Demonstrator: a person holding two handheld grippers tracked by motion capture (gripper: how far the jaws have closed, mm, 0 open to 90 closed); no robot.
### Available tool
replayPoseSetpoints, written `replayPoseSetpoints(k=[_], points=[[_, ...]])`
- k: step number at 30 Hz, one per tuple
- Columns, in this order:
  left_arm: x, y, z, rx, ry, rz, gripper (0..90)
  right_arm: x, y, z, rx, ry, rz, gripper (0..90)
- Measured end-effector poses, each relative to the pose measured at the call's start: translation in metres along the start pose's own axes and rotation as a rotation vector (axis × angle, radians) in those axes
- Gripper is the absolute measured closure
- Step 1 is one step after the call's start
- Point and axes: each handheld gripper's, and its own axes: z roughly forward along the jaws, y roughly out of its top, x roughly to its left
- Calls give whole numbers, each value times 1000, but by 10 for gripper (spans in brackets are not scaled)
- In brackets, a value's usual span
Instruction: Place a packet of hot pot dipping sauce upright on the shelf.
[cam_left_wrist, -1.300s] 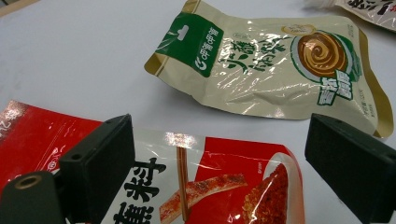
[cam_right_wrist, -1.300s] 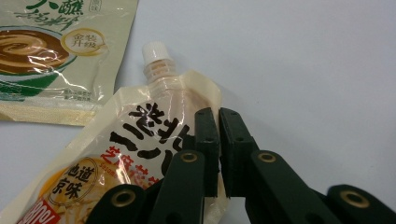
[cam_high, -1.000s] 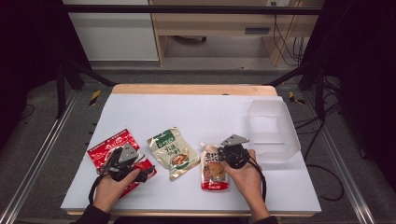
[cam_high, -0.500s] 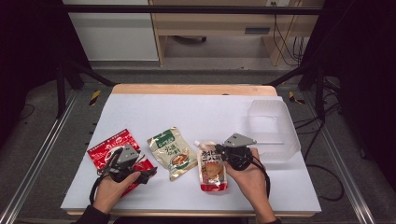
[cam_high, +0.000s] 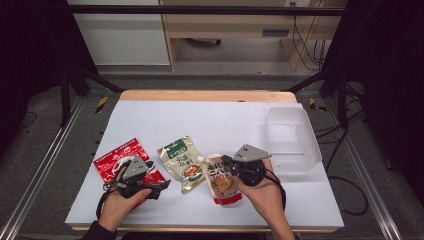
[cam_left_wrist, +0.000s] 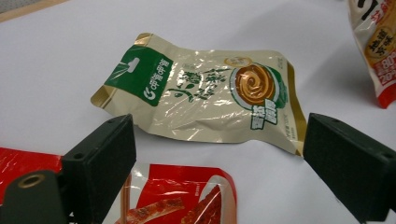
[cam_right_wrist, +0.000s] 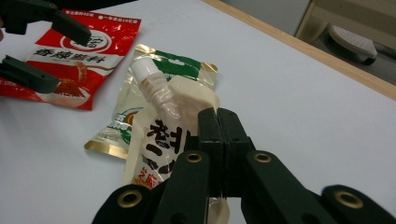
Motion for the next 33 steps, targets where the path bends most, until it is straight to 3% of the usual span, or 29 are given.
replayPoseSetpoints(k=[5, 13, 20, 26, 28, 30, 33], points=[[-7, 6, -2, -18, -32, 12, 112, 9, 5, 0, -18, 18, -30, 897], [-26, 19, 4, -11, -108, 75, 148, 17, 10, 0, -32, 42, -54, 897], [-37, 33, 16, 4, -178, 102, 242, 22, 14, -1, -54, 52, -61, 898], [-40, 50, 30, -11, -232, 98, 328, 27, 16, -3, -68, 49, -66, 898], [-40, 53, 36, -47, -271, 72, 381, 30, 17, -3, -86, 56, -70, 898], [-40, 53, 37, -47, -259, 85, 428, 31, 17, -3, -92, 54, -73, 899], [-37, 51, 38, -79, -248, 52, 521, 32, 18, -3, -100, 61, -74, 898]])
